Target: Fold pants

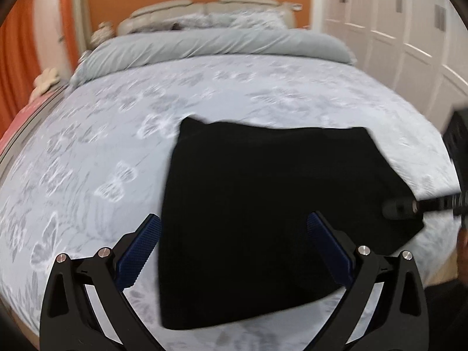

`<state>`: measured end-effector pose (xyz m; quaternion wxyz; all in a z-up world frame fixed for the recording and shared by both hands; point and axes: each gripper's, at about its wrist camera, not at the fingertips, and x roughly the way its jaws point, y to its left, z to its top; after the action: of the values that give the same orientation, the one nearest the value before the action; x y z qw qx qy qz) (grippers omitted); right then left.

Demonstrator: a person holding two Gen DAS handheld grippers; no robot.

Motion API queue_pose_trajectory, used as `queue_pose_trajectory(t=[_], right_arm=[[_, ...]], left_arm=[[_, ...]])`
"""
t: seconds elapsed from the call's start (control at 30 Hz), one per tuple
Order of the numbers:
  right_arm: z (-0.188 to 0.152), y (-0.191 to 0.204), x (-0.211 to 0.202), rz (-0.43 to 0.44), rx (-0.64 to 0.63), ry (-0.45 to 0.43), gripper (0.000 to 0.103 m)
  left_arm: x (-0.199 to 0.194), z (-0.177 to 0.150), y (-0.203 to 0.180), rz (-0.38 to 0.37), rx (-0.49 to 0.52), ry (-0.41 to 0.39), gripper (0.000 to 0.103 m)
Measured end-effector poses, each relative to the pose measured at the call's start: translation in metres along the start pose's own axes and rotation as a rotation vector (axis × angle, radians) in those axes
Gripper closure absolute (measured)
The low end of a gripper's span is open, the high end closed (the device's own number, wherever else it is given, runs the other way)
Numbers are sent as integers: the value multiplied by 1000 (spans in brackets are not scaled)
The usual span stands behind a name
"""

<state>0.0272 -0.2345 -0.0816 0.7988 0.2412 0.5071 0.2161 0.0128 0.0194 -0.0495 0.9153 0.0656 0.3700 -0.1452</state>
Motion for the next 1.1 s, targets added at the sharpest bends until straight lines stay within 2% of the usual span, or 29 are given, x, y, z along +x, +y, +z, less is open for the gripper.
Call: queue_pose_trajectory(t=[0.1, 0.17, 0.2, 0.23, 0.27, 0.33, 0.4, 0.5, 0.53, 0.6, 0.63, 0.67, 0.7, 0.77, 0.83, 0.93, 1.0, 1.1], right_arm=[[2, 28, -37, 56, -92, -93, 86], [3, 16, -32, -12, -73, -75, 86], [3, -3, -14, -74, -21, -11, 86], [0, -19, 3, -114, 35, 50, 86], [-1, -24, 8, -122, 53, 65, 86], [-1, -16, 4, -97, 28, 46, 86], [-1, -8, -11, -47, 8, 10, 86], [-2, -15, -17, 48, 62, 8, 86], [-2, -19, -18, 66, 78, 9, 86], [1, -25, -16, 84, 102, 9, 86], [3, -27, -15, 96, 118, 12, 85], [3, -30, -16, 100, 132, 13, 84], [4, -35, -19, 83, 135, 11, 77], [7, -36, -29, 64, 129, -17, 69], [5, -27, -55, 7, 62, -89, 56], [-9, -4, -78, -224, -159, -183, 54], [-26, 11, -75, -309, -322, -181, 54], [-52, 35, -47, -306, -493, -129, 54]], left_arm=[[-14, -1, -21, -83, 85, -55, 5], [-24, -7, -43, -156, 162, -104, 5], [-25, -11, -54, -174, 209, -112, 5], [-21, -16, -70, -159, 273, -109, 5], [-15, -20, -85, -133, 327, -104, 5], [-1, -26, -111, -71, 418, -97, 5], [11, -27, -127, -37, 445, -92, 5], [28, -20, -142, -68, 417, -54, 5], [35, -18, -148, -101, 410, -41, 6], [42, -16, -154, -142, 412, -40, 18], [45, -13, -156, -151, 409, -41, 38], [48, -9, -156, -137, 401, -35, 53], [51, -3, -150, -158, 366, -18, 59], [54, 14, -129, -241, 256, 23, 85], [54, 33, -103, -336, 124, 69, 88], [45, 57, -74, -396, 4, 63, 89], [34, 71, -63, -397, -19, 47, 89], [21, 83, -59, -394, -23, 32, 89]])
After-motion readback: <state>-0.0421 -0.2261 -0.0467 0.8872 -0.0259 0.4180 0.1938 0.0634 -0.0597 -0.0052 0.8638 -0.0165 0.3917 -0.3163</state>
